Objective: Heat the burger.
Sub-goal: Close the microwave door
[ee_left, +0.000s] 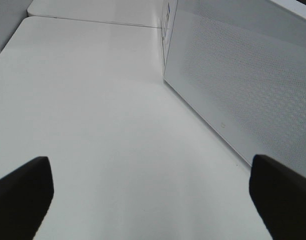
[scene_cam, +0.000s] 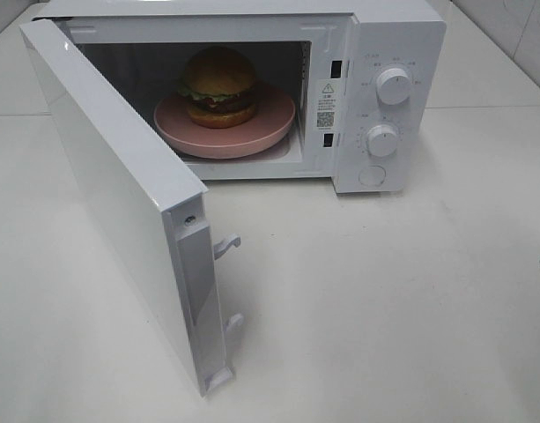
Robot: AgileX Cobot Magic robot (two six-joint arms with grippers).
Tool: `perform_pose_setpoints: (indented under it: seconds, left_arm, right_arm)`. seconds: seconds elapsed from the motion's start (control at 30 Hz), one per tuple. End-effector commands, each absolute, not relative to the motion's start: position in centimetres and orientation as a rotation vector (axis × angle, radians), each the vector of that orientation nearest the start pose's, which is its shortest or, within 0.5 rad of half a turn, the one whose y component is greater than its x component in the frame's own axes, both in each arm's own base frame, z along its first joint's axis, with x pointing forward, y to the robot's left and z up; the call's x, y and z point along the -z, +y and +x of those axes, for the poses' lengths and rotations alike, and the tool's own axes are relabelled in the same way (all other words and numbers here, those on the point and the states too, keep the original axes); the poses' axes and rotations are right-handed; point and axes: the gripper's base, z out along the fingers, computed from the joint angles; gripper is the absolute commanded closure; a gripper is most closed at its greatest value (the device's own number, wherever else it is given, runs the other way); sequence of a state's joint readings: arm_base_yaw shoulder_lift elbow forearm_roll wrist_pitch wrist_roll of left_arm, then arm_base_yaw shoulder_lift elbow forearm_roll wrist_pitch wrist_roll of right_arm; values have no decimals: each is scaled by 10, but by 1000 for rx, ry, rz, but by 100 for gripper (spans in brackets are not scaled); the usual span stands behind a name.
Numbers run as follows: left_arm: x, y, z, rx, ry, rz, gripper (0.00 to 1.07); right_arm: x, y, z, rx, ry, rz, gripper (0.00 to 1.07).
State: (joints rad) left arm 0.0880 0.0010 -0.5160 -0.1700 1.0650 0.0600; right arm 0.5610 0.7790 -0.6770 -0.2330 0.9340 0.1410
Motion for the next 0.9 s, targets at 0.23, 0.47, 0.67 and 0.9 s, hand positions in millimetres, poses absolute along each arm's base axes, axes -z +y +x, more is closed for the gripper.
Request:
perform_pose_setpoints:
  seconds: [0.23, 0.47, 0.67, 0.9]
  left_arm:
    - [-282, -15, -7, 120, 2026, -21, 6]
    - [-282, -15, -7, 120, 2026, -21, 6]
    - [-282, -15, -7, 120, 2026, -21, 6]
    - [-282, -15, -7, 120, 2026, -21, 6]
  right_arm:
    - [-299, 20, 89, -6, 2316, -322, 31]
    - [-298, 1, 65, 25, 2222, -135, 31]
    - [-292, -10, 41, 41, 2124, 13, 31]
    - [-296, -15, 19, 67, 1987, 121, 31]
